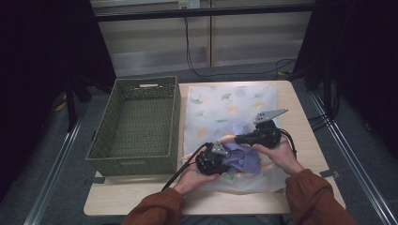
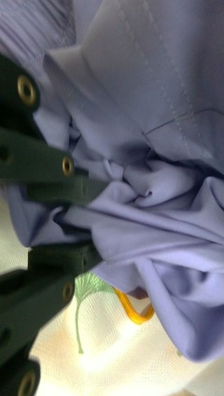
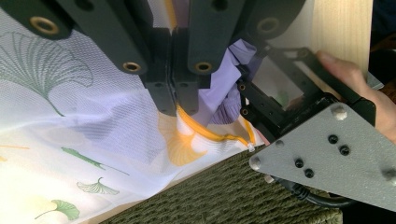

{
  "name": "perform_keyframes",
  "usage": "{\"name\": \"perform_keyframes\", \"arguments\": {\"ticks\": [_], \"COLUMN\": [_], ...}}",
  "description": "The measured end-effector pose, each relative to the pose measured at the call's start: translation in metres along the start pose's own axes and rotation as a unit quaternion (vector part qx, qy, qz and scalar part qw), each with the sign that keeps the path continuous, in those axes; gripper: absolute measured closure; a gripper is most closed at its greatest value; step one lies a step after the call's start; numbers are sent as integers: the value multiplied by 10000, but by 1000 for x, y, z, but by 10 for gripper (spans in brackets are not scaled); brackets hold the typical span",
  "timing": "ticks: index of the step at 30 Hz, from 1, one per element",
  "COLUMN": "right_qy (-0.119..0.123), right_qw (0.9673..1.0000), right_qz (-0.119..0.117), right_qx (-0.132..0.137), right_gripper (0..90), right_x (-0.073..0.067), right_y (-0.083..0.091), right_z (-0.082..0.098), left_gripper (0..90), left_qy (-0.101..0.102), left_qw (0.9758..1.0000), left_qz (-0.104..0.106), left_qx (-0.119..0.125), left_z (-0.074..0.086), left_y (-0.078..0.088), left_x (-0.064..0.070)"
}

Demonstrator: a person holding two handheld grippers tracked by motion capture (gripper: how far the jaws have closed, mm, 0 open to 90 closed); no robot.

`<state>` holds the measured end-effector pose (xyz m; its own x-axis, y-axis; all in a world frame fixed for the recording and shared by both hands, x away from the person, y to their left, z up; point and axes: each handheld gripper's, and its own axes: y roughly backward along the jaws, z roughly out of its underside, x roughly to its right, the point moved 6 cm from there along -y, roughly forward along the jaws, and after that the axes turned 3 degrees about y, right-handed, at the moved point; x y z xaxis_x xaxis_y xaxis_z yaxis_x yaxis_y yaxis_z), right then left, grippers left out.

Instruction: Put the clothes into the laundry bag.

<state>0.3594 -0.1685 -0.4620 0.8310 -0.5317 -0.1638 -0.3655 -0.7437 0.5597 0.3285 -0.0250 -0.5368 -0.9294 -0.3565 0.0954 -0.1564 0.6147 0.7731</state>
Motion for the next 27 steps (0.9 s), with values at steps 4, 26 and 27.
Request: {"name": "perform_keyframes", "arguments": {"ticks": [4,26,27], "right_qy": [5,24,25], "right_qw": [10000,10000,10000], "right_qz": [-17,-15,-15], "right_qx": [-12,29,25], "right_gripper": [896,897,897], "right_x": [-1,-1,-1], "right_y": [0,4,4], "right_z": [0,-2,-2], "left_gripper": [861,877,877], "left_qy": [143,735,802], "left_qw": [9998,9964,9957], "left_qz": [68,-53,-82], "left_qx": [76,414,459], "left_z": [-2,-20,-21], "left_y": [-1,-8,-9], "left_x": [-2,-16,-17]}}
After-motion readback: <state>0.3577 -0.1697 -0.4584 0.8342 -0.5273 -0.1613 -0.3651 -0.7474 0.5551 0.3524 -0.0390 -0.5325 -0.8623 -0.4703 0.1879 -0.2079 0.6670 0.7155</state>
